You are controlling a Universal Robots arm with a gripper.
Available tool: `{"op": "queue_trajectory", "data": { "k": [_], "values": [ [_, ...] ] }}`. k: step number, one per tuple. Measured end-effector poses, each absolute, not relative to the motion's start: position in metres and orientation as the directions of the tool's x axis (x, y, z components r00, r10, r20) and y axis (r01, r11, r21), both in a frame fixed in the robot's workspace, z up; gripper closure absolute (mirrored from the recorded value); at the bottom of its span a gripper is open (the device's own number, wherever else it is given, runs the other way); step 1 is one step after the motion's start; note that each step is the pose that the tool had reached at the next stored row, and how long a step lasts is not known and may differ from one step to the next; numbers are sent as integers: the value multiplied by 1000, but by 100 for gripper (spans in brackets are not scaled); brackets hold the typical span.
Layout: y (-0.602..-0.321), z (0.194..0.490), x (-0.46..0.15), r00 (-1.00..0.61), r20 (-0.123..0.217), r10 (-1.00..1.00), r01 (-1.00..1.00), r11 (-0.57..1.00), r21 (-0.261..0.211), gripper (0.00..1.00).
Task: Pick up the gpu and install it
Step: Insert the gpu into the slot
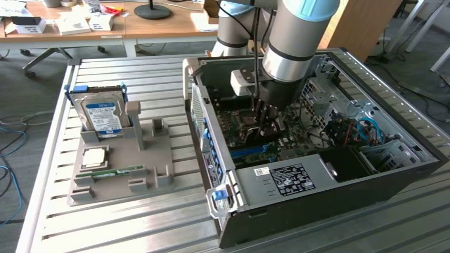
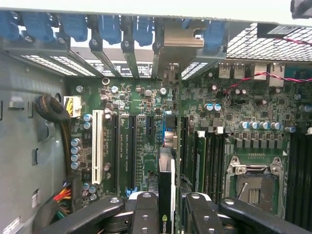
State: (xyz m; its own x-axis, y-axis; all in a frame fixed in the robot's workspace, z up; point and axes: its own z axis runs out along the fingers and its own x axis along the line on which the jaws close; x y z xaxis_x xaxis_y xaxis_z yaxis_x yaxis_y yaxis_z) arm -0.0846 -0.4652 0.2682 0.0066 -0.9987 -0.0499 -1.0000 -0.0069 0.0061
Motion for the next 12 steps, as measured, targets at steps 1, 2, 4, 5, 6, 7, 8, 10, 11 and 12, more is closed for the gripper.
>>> {"op": "queue_trajectory", "data": {
  "k": [1,2,4,5,6,7,8,10,11,12],
  "values": [
    [-465,268,-85,7,-50,-999,-1000,-7,6,74],
    [-465,267,-85,6,-50,-999,-1000,-7,6,74],
    [-465,267,-85,7,-50,-999,-1000,-7,6,74],
    [-465,267,-85,7,-50,-999,-1000,-7,6,74],
    [-465,267,-85,7,-50,-999,-1000,-7,6,74],
    [-465,267,-85,7,-50,-999,-1000,-7,6,74],
    [-465,267,-85,7,-50,-999,-1000,-7,6,74],
    [-465,266,-85,7,-50,-999,-1000,-7,6,74],
    [-465,265,-85,7,-50,-999,-1000,-7,6,74],
    [-465,265,-85,7,-50,-999,-1000,-7,6,74]
  ]
}}
